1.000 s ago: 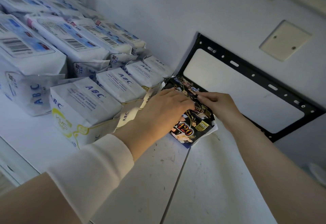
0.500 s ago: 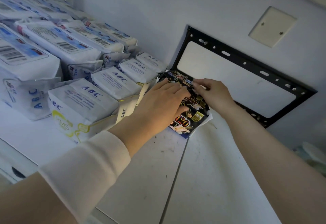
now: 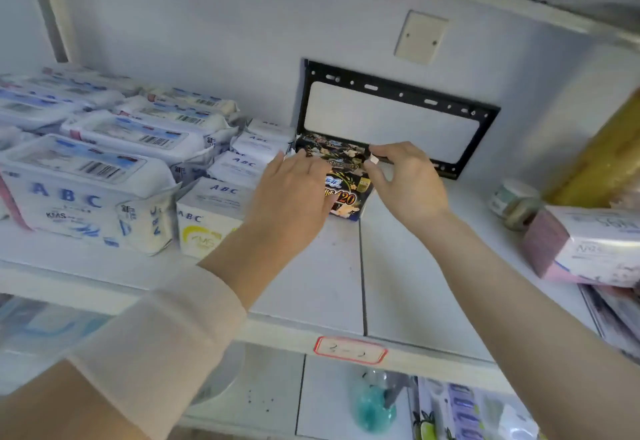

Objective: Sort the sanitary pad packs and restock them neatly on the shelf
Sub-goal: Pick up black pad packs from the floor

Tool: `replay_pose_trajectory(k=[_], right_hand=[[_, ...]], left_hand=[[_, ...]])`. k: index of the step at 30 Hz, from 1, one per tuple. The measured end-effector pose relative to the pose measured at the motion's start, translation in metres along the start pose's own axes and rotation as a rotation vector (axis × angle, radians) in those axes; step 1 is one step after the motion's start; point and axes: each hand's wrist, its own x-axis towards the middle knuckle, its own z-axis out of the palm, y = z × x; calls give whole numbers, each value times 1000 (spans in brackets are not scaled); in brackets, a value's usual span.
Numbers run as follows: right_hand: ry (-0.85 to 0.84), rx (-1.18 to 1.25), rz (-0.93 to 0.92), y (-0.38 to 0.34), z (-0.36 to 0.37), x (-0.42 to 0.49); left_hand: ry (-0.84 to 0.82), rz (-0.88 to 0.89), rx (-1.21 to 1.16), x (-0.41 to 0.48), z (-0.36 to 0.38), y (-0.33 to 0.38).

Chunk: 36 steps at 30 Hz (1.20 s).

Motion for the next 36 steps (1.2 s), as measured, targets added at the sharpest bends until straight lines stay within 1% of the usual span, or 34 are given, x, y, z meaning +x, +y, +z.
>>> replay_pose_trajectory(k=[6, 12, 17, 20, 25, 28, 31, 34, 36], right_hand=[[29, -41, 108, -46, -19, -96], [68, -36, 59, -67, -11, -176], [78, 38, 73, -71, 13, -243], [15, 32, 91, -75, 41, -297], [-168, 65, 163, -86, 89, -382], [-247, 60, 216, -97, 121, -425], [-359, 74, 304, -103, 163, -467], [-483, 103, 343, -108, 208, -499], [-534, 120, 370, -107, 240, -518]], left_hand=[[-37, 113, -52, -74, -27, -14], [-121, 146, -84, -140, -22, -20], [-183, 107, -109, -197, -7, -30], [-248, 108, -106, -241, 16, -45], [-414, 69, -112, -317, 56, -81], [-506, 44, -120, -356, 82, -112], [-626, -7, -138, -396, 113, -145], [-737, -44, -142, -437, 144, -173], [-796, -72, -174, -467, 173, -188]])
